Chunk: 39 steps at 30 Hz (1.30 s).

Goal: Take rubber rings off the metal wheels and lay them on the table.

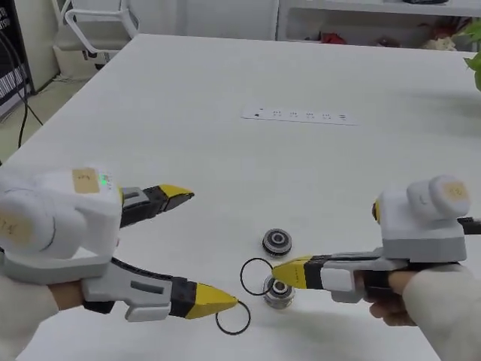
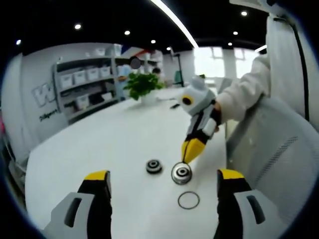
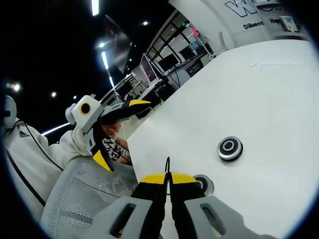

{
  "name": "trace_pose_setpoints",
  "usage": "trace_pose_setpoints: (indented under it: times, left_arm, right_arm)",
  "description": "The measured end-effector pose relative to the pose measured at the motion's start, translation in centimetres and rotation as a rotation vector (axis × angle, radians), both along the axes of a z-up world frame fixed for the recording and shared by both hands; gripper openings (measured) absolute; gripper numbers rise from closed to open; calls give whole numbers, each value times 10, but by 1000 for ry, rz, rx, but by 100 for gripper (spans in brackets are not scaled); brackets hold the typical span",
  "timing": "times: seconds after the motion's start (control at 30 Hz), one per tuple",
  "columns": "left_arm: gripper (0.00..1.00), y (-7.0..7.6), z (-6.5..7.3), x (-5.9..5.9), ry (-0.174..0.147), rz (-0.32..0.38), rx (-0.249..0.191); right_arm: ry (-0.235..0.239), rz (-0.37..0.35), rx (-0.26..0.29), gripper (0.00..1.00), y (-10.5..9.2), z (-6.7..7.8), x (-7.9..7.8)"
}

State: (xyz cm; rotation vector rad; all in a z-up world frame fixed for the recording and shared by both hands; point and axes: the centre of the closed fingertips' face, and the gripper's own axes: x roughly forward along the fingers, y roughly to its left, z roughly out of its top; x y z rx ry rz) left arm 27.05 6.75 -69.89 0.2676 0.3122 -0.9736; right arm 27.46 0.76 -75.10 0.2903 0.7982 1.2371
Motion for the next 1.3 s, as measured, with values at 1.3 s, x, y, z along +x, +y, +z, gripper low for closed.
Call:
trace_pose_setpoints:
  times: [1.3]
  left_arm:
    - [88, 9, -24, -14, 101, -8, 21]
  right_arm:
    - [-2, 89, -151, 0, 9, -35, -23]
